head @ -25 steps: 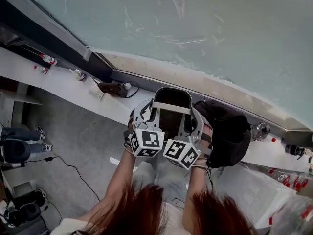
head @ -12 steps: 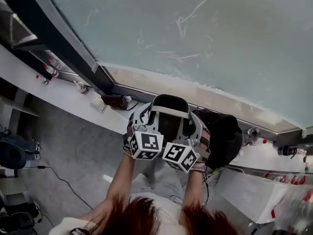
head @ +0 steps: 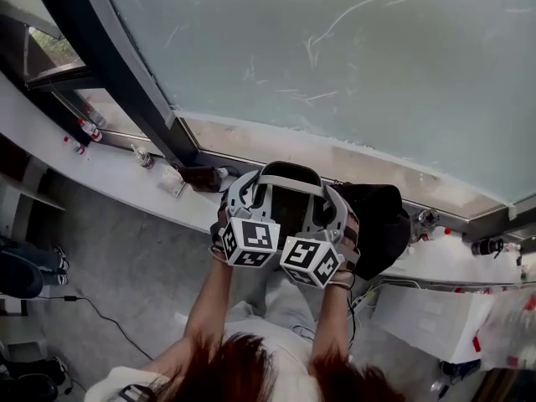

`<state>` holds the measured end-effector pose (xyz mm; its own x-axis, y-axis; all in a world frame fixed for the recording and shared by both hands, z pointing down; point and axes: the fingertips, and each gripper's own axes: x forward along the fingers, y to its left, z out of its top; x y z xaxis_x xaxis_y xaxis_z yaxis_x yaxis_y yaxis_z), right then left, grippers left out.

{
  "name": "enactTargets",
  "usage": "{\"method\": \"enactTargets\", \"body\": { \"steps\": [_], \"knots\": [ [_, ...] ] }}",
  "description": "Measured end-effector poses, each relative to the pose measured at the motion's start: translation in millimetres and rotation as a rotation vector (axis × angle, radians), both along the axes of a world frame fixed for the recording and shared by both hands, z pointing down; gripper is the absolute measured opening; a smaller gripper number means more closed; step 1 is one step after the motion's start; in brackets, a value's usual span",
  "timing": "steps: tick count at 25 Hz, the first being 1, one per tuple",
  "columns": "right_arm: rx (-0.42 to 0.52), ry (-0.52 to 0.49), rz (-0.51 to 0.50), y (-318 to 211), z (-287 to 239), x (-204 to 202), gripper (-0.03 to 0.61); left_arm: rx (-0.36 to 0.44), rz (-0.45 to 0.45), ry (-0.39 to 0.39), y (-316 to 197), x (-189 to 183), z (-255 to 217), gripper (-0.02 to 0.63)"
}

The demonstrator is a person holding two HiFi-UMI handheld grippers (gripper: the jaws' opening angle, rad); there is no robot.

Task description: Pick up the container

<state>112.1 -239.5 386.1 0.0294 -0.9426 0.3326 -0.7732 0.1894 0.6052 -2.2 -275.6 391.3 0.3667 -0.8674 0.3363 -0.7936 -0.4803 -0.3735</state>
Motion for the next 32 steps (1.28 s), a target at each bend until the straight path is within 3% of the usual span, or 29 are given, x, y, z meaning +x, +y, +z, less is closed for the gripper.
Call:
{"method": "enactTargets", "body": {
  "steps": [32],
  "knots": [
    [0.177,0.026,0.035,144,-94,-67,0.087,0.147,0.043,0.094,144,-67,-90,0.08]
  ]
}}
